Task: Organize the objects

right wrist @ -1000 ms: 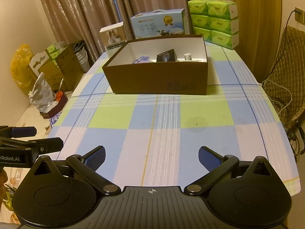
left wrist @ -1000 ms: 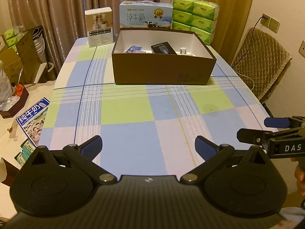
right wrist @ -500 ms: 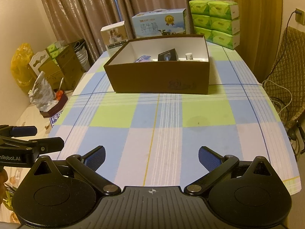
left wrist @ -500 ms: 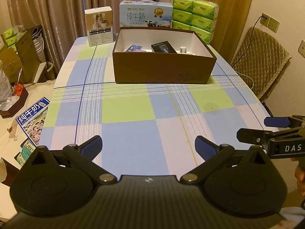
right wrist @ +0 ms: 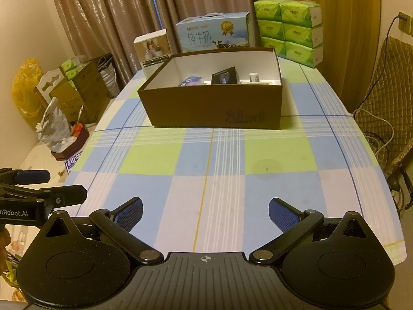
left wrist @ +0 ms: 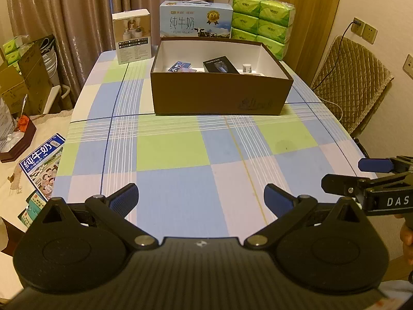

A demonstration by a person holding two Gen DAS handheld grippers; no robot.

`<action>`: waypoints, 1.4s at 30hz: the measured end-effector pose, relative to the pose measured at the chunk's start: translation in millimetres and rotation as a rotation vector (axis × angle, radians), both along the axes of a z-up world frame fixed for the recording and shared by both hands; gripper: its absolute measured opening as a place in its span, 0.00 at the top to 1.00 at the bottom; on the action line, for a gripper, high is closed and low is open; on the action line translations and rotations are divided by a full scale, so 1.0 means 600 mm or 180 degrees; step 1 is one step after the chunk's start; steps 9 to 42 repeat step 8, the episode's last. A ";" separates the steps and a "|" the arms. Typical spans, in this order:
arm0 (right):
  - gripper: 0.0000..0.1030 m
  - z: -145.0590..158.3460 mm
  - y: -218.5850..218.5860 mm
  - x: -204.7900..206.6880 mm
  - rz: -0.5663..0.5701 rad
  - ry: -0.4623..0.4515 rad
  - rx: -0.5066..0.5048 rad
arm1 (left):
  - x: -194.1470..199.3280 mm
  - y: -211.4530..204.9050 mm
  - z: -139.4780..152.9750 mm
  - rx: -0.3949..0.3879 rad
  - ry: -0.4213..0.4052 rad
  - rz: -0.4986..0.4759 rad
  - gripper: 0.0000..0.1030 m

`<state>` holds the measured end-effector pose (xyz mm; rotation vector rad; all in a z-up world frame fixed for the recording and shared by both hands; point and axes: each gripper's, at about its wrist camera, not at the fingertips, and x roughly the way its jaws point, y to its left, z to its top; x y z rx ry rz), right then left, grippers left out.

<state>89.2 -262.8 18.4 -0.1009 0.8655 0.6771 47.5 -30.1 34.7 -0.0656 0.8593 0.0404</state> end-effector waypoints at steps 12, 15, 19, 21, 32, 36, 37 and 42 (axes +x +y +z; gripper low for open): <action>0.02 -0.002 0.000 0.009 -0.0002 0.0007 -0.0015 | 0.015 -0.002 0.001 0.0012 -0.0001 -0.0014 0.01; 0.02 -0.002 0.000 0.009 -0.0002 0.0007 -0.0015 | 0.015 -0.002 0.001 0.0012 -0.0001 -0.0014 0.01; 0.02 -0.002 0.000 0.009 -0.0002 0.0007 -0.0015 | 0.015 -0.002 0.001 0.0012 -0.0001 -0.0014 0.01; 0.02 -0.002 0.000 0.009 -0.0002 0.0007 -0.0015 | 0.015 -0.002 0.001 0.0012 -0.0001 -0.0014 0.01; 0.02 -0.002 0.000 0.009 -0.0002 0.0007 -0.0015 | 0.015 -0.002 0.001 0.0012 -0.0001 -0.0014 0.01; 0.02 -0.002 0.000 0.009 -0.0002 0.0007 -0.0015 | 0.015 -0.002 0.001 0.0012 -0.0001 -0.0014 0.01; 0.02 -0.002 0.000 0.009 -0.0002 0.0007 -0.0015 | 0.015 -0.002 0.001 0.0012 -0.0001 -0.0014 0.01; 0.02 -0.002 0.000 0.009 -0.0002 0.0007 -0.0015 | 0.015 -0.002 0.001 0.0012 -0.0001 -0.0014 0.01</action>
